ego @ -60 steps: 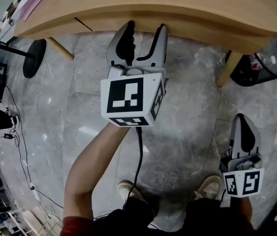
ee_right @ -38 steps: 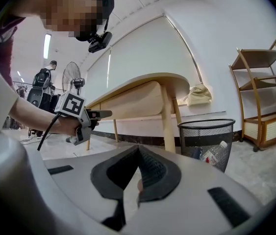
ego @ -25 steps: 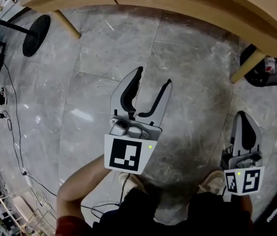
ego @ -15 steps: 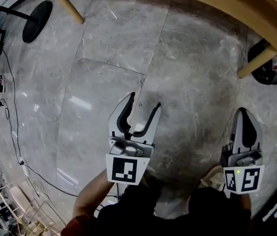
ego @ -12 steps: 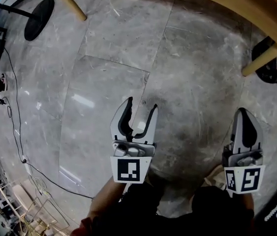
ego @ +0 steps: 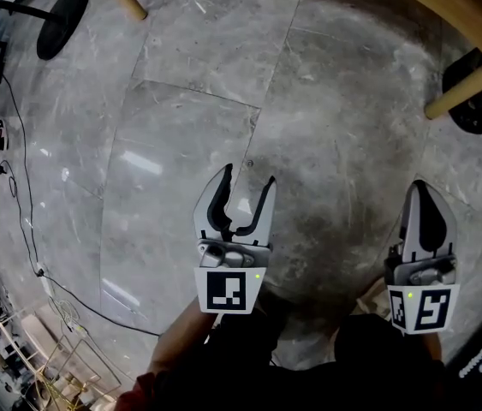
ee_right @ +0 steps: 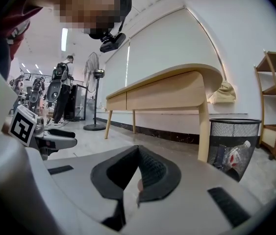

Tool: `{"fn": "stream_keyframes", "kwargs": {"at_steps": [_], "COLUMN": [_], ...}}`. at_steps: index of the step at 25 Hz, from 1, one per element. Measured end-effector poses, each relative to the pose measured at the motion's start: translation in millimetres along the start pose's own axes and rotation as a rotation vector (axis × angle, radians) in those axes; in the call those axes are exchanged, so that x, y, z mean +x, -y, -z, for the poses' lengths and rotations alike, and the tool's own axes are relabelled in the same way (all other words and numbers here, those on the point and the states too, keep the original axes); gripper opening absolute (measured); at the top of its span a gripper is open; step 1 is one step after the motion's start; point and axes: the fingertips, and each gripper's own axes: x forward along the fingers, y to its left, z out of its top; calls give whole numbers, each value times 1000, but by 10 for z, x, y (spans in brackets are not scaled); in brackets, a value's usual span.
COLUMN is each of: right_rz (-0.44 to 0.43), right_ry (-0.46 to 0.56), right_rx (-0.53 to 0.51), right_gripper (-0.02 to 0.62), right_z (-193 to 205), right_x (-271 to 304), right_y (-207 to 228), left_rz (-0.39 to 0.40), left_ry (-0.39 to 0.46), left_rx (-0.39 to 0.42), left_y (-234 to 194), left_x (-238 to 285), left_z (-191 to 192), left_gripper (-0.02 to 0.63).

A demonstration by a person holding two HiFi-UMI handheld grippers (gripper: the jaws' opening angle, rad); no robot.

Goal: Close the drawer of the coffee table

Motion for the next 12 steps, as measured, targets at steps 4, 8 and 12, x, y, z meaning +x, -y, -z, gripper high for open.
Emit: {"fn": "stream_keyframes", "kwargs": {"at_steps": [4, 8, 12], "right_rz": [3, 1, 1], "right_ry": [1, 2, 4], "right_rx": [1, 3, 2], "right_gripper": [-3, -3, -3], "right_z": [13, 9, -9], "right_x": [-18, -24, -30], "right_y": [14, 8, 6], "left_rz": [3, -5, -40], "left_ry": [7, 18, -9], "left_rx": [-5, -8, 48], "left_y": [32, 34, 27], "left_x": [10, 1, -7], "left_z": [-8, -43, -17], "left_gripper": [244, 241, 136]}}
